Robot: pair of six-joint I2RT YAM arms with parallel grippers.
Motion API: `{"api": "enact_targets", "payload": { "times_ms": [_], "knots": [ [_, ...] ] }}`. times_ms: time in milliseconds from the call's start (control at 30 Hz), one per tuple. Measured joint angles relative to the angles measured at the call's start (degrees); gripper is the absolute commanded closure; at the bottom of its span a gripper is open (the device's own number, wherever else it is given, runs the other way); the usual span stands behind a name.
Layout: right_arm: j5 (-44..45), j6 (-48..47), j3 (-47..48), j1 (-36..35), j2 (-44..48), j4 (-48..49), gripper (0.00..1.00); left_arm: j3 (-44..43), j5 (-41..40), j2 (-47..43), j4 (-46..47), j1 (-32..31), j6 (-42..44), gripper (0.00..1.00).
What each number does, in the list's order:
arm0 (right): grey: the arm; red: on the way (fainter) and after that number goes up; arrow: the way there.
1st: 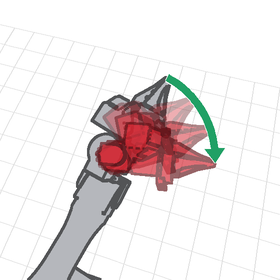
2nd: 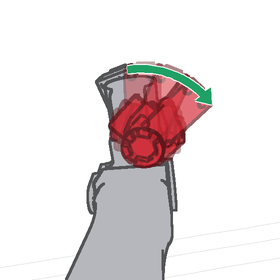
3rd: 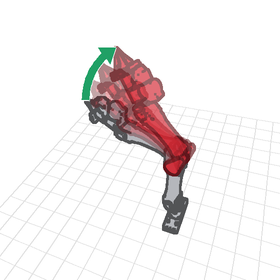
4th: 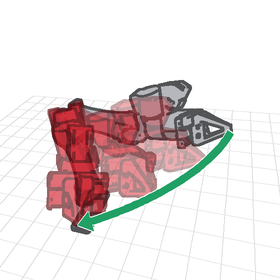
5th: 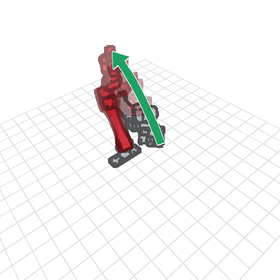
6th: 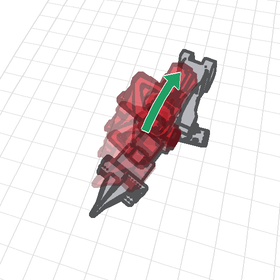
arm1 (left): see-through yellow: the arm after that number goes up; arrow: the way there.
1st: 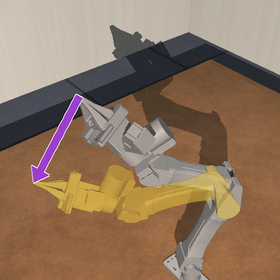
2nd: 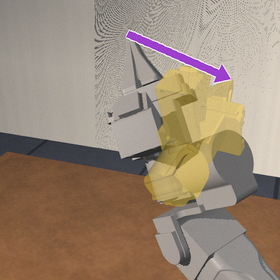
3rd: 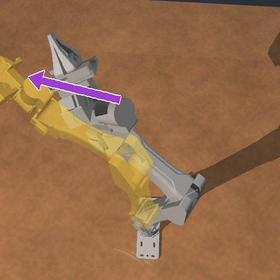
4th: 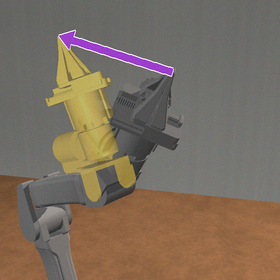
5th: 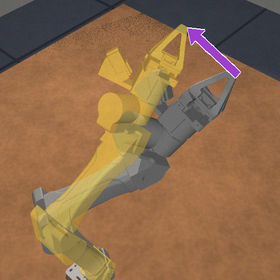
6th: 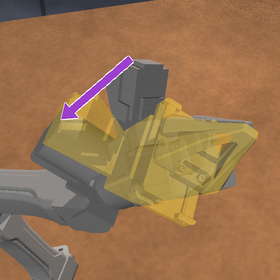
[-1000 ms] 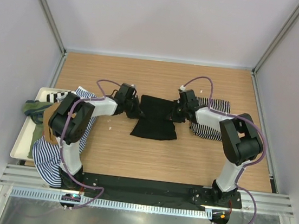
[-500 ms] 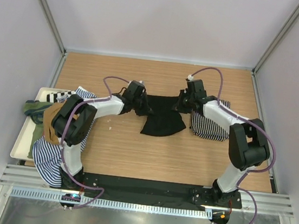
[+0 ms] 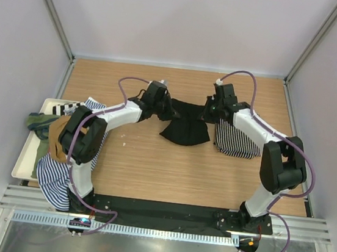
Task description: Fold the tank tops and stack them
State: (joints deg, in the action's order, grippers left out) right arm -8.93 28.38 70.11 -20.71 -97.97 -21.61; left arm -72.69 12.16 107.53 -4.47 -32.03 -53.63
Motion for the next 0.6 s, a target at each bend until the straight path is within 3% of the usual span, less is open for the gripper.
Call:
{"api": "enact_targets", "payload": {
  "times_ms": [600],
  "knots": [
    [0.76, -1.31, 2.25, 12.68, 9.84, -10.08, 0.99, -13.64, -0.61, 3.43, -1.75, -8.41, -3.50, 1.00]
  ]
}}
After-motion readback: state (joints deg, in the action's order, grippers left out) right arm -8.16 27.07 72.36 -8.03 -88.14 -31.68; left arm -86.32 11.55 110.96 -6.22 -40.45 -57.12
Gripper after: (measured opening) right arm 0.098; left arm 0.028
